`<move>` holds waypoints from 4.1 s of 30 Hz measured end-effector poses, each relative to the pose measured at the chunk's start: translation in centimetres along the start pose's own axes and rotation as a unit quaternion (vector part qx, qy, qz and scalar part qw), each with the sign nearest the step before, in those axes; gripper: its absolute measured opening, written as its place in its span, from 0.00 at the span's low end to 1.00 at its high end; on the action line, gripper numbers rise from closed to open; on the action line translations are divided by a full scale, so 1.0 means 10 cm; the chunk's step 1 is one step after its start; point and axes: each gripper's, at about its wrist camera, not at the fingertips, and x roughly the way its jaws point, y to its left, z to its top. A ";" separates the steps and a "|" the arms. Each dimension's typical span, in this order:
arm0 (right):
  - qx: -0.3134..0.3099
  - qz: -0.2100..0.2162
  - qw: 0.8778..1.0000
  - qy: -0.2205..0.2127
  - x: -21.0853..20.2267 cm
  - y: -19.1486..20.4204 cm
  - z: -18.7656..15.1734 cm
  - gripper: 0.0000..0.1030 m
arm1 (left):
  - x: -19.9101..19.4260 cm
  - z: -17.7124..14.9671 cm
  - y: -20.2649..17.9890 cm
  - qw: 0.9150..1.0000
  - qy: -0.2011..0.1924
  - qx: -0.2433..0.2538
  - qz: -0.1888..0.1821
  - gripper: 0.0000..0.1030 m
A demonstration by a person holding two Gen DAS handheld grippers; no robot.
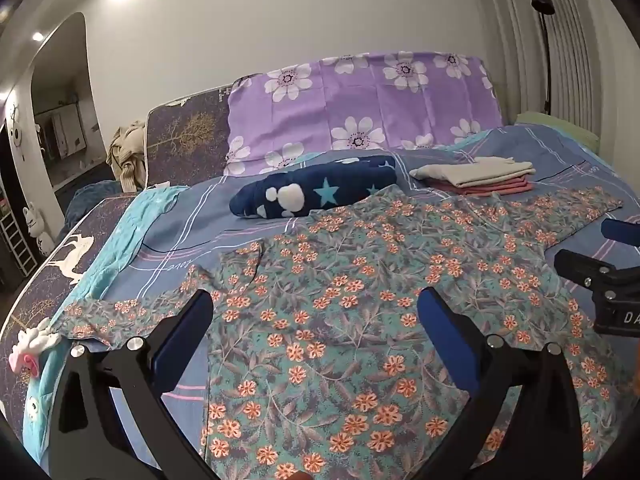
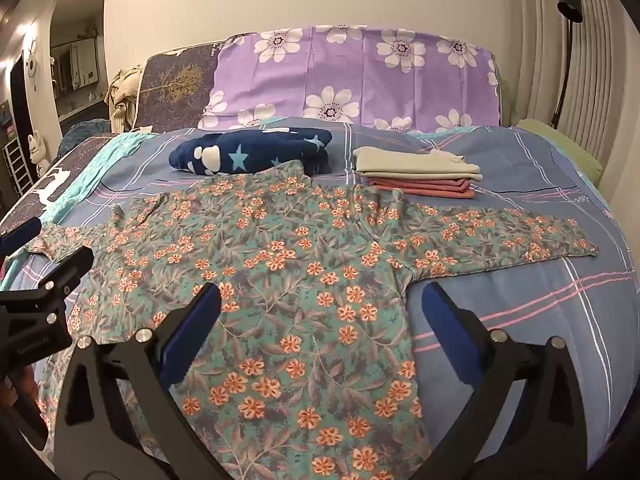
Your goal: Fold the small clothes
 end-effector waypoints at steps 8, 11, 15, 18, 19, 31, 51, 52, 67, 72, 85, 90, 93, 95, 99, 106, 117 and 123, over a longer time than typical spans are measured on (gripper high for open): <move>0.008 -0.005 1.000 0.004 -0.04 -0.01 -0.01 0.98 | 0.01 -0.10 0.07 1.000 0.017 0.010 -0.010 0.99; 0.007 -0.004 1.000 0.006 -0.02 -0.04 -0.04 0.98 | 0.08 -0.09 -0.02 0.999 0.032 0.023 -0.006 0.99; 0.009 -0.004 1.000 0.008 -0.05 -0.05 -0.07 0.98 | 0.09 -0.12 -0.05 0.999 0.037 0.025 -0.004 0.99; 0.012 -0.003 1.000 0.010 0.00 -0.02 -0.04 0.98 | 0.11 -0.15 -0.06 0.999 0.040 0.028 -0.008 0.99; 0.015 0.000 1.000 0.010 0.00 -0.03 -0.04 0.98 | 0.12 -0.15 -0.06 0.999 0.042 0.029 -0.010 0.99; 0.049 0.007 0.999 0.016 0.00 -0.10 -0.03 0.98 | 0.08 -0.21 -0.11 0.999 0.034 0.039 -0.012 0.99; 0.023 0.013 1.000 -0.007 -0.13 0.01 0.01 0.98 | 0.03 -0.22 -0.10 0.998 0.016 0.052 -0.008 0.99; 0.021 0.013 1.000 -0.009 -0.14 0.02 0.01 0.98 | 0.03 -0.22 -0.10 0.998 0.017 0.053 -0.007 0.99; 0.006 0.015 1.000 -0.004 -0.12 0.17 0.00 0.98 | 0.08 -0.33 0.07 0.999 0.028 0.037 -0.003 0.99; 0.000 0.013 1.000 0.002 -0.10 0.22 -0.01 0.98 | 0.11 -0.39 0.13 0.999 0.035 0.032 -0.002 0.99; -0.009 0.005 1.000 0.017 -0.01 0.29 -0.06 0.98 | 0.18 -0.49 0.29 0.999 0.046 0.008 -0.007 0.99; -0.014 0.004 1.000 0.023 0.03 0.33 -0.07 0.98 | 0.26 -0.55 0.36 0.997 0.074 -0.016 -0.034 0.99; -0.017 0.003 1.000 0.026 0.06 0.33 -0.10 0.98 | 0.33 -0.59 0.41 0.994 0.093 -0.032 -0.044 0.99; -0.014 0.000 0.999 0.032 0.10 0.30 -0.13 0.98 | 0.36 -0.63 0.45 0.994 0.097 -0.041 -0.042 0.99; -0.007 -0.008 0.999 0.046 0.18 0.22 -0.19 0.98 | 0.43 -0.69 0.64 0.990 0.108 -0.076 -0.040 0.99; 0.007 -0.032 0.997 0.070 0.31 0.03 -0.29 0.98 | 0.68 -0.82 1.70 0.964 0.129 -0.232 -0.038 0.59; 0.024 -0.069 0.992 0.098 0.49 -0.22 -0.35 0.98 | 1.13 -1.37 3.66 0.868 0.154 -0.458 0.113 0.46; 0.019 -0.083 0.991 0.101 0.51 -0.25 -0.35 0.98 | 1.39 -1.35 4.07 0.837 0.137 -0.510 0.142 0.46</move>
